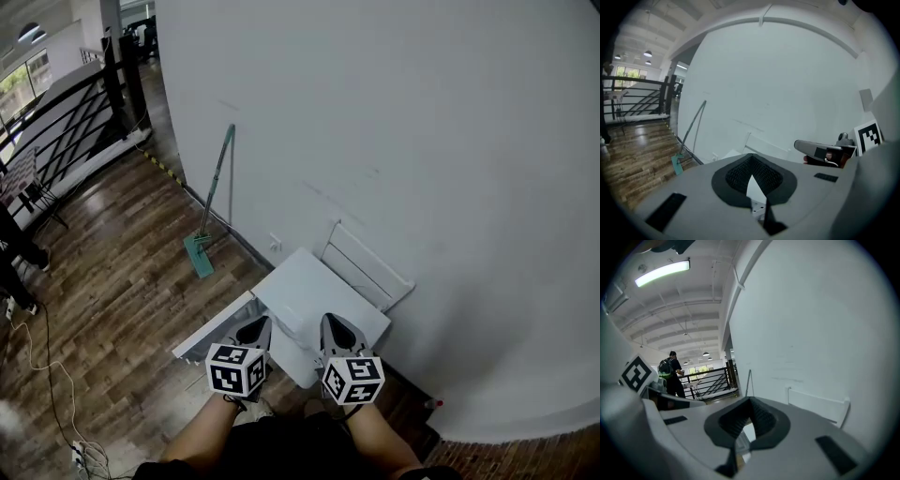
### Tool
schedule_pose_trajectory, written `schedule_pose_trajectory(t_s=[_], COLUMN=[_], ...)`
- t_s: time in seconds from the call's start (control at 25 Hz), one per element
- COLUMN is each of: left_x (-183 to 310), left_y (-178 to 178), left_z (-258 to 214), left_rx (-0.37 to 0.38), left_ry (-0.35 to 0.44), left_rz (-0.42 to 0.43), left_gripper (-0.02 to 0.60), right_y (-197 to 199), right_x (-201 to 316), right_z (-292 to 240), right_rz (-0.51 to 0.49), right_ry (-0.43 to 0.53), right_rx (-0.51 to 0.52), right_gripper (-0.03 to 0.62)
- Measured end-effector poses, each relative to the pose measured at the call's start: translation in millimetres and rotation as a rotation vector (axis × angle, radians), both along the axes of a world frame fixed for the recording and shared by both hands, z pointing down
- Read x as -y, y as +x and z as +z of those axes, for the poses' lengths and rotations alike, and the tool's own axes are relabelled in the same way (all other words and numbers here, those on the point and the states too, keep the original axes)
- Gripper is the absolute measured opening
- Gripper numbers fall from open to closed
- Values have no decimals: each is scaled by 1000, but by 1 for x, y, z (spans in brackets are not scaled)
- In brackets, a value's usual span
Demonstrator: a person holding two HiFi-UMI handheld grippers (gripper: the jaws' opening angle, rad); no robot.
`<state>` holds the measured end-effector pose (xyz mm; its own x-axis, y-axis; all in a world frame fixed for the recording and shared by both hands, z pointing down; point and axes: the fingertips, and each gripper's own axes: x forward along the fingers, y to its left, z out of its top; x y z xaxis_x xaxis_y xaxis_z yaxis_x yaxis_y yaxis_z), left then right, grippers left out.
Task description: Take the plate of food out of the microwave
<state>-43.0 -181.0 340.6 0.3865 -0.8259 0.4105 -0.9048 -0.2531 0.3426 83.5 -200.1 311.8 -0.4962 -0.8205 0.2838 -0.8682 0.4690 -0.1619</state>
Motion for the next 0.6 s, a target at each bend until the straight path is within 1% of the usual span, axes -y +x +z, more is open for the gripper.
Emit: schedule_pose_trajectory(t_s=[0.08, 0.4, 0.48, 0.6], left_x=[-1, -9, -13, -20], left_y=[-6, -17, -20, -20], left_z=[4, 35, 46, 69], left_rx=[-21, -58, -87, -150], left_ry=[-15, -61, -79, -117], left_rz=[-29, -157, -188, -234], left_gripper=[-2, -2, -2, -2], right_y=[-9, -33, -38, -45], right_x=[3, 11, 8, 2], right_z=[1, 16, 20, 32], right_rz=[-38, -198, -231, -288], right_ry=[-1, -18, -23, -36], right_rx=[-11, -58, -71, -99], right_gripper=[14, 14, 14, 14])
